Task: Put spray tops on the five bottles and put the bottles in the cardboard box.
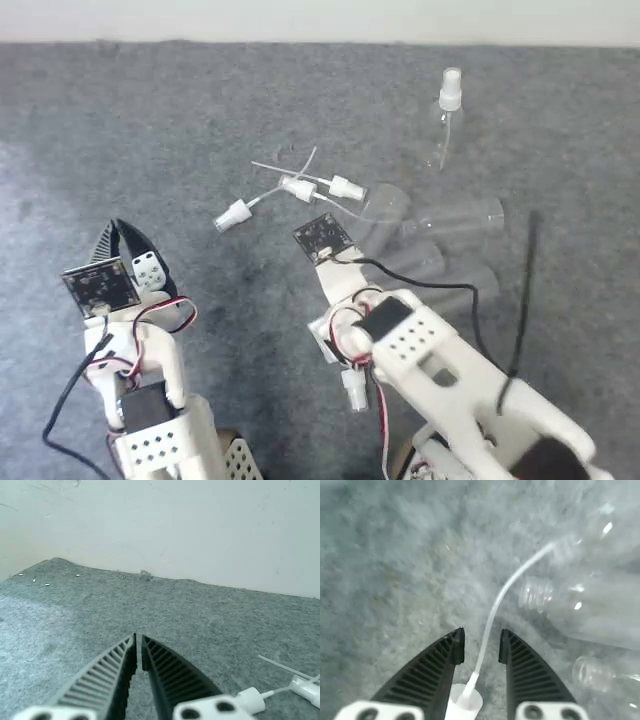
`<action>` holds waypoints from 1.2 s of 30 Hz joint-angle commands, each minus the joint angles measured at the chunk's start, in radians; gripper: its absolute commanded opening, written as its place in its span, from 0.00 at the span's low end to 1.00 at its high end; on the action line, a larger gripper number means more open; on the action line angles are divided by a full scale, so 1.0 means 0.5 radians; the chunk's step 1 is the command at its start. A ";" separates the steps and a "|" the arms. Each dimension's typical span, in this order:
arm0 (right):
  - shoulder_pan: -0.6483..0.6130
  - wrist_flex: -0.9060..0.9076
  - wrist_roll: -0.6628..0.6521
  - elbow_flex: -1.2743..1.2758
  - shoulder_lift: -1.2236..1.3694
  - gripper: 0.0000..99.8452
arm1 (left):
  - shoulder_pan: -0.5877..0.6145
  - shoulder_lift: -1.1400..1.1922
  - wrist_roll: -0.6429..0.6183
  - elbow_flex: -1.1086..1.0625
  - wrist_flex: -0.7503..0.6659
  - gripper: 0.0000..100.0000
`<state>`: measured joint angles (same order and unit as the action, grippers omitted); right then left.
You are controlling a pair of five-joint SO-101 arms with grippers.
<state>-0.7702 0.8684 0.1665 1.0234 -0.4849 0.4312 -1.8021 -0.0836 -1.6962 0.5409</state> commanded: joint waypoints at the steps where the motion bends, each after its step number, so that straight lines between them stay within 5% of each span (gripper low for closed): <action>1: -0.008 -0.078 0.018 -0.058 0.173 0.10 | 0.003 -0.028 0.015 0.023 0.009 0.01; 9: -0.008 -0.075 0.009 -0.068 0.210 0.00 | 0.003 -0.028 0.015 0.023 0.009 0.01; 31: 0.210 -0.035 0.350 -0.605 0.210 0.01 | 0.003 -0.028 0.015 0.023 0.009 0.01; 36: 0.207 0.305 0.267 -0.608 0.210 0.15 | 0.003 -0.028 0.015 0.023 0.009 0.01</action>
<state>-0.6767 0.9344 0.3368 0.7764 -0.3728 0.4312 -1.8021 -0.0836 -1.6962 0.5409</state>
